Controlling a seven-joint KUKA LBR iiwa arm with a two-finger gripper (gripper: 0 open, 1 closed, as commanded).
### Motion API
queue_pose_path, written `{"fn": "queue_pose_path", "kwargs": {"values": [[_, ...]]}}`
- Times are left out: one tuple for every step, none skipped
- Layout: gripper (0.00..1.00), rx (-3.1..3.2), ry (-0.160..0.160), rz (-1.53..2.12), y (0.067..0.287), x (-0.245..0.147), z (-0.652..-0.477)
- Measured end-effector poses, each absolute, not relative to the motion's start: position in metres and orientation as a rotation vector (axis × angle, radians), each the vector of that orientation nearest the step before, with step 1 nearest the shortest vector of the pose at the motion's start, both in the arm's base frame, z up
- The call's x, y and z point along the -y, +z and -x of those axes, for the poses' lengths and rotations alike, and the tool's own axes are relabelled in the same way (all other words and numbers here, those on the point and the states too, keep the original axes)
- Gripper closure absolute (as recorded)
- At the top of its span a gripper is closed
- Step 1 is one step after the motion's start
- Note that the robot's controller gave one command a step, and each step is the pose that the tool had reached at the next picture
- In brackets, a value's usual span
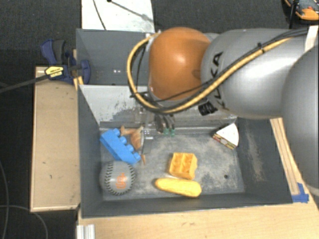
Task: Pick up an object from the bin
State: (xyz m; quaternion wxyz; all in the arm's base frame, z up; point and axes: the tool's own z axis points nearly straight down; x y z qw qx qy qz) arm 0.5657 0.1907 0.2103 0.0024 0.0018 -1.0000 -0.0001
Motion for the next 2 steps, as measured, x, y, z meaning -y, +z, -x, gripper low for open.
{"fn": "queue_pose_path", "kwargs": {"values": [[0.00,3.145,-0.003,0.002,0.215,-0.190,-0.567],[0.00,3.146,-0.003,-0.007,0.184,-0.162,-0.546]]}}
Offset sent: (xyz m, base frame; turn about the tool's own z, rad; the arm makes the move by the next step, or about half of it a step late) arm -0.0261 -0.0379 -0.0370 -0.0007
